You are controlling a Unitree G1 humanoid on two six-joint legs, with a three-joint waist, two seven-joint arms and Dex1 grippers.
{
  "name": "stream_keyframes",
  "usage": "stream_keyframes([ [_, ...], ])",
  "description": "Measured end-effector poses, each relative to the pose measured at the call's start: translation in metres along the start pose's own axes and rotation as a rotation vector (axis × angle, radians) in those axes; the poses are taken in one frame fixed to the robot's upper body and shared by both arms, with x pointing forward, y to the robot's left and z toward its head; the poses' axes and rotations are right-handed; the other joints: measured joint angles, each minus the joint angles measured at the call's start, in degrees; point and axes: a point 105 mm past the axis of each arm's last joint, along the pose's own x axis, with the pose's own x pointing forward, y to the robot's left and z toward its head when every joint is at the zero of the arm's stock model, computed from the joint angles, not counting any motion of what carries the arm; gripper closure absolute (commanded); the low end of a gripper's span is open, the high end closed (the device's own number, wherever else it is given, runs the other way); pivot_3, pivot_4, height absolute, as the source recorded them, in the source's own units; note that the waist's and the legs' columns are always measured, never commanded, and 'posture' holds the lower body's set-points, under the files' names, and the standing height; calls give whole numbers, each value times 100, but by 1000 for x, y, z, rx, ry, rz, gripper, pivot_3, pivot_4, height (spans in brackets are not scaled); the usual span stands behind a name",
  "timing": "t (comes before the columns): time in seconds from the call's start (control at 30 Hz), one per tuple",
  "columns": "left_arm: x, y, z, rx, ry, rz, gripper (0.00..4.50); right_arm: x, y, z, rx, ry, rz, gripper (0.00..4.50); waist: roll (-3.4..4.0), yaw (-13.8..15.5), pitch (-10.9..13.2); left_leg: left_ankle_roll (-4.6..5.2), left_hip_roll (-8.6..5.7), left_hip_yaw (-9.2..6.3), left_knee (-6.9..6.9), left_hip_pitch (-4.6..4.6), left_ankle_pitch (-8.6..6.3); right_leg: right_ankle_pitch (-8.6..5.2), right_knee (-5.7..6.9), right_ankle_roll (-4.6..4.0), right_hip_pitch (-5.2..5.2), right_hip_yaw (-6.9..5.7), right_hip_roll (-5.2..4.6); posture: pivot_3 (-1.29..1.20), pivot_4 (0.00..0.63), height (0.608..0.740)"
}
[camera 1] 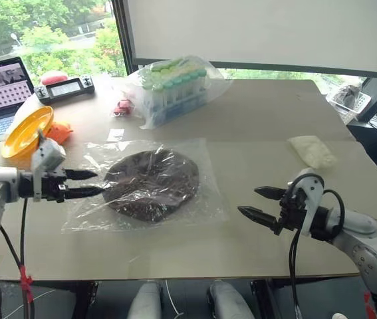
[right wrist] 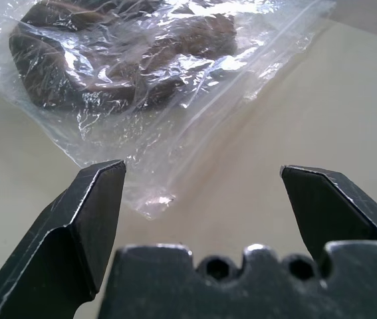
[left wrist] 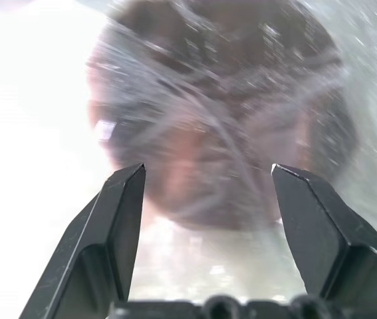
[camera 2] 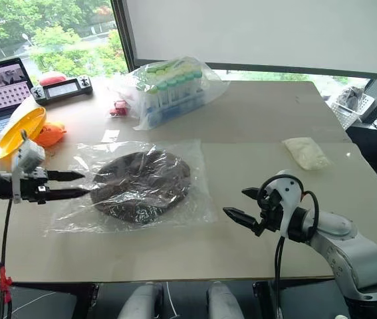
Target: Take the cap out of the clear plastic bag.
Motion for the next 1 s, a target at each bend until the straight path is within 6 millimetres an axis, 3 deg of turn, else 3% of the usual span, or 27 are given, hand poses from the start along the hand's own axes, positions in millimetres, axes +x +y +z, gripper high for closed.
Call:
stream_keyframes([
  [0.07,-14,15,4,-52,-49,89,1268,2,1,-1,2,3,6,0,0,-18,0,0,0,0,-1,0,0,0,0,0,-1,1,0,0,150,740],
  [0.17,-20,21,-2,-142,-84,127,1268,3,1,-4,5,13,7,0,-1,-31,0,0,1,0,-2,-2,0,1,4,-2,-5,0,0,0,150,740],
  [0.43,1,14,-33,-385,-143,125,1268,4,1,-4,2,16,16,0,-10,-4,4,0,1,-4,2,-2,0,2,8,-3,-4,-3,-2,0,150,740],
  [0.63,-5,24,-38,-453,-171,208,1268,3,2,-5,4,18,18,0,-20,-18,6,0,-1,-4,1,-2,0,10,7,-17,-4,-3,-5,0,150,740],
  [1.0,-7,34,-73,-567,-125,314,1268,2,4,-7,6,23,13,0,-20,-16,6,0,-2,-4,2,-1,0,13,8,-23,-2,-4,-5,0,150,740],
])
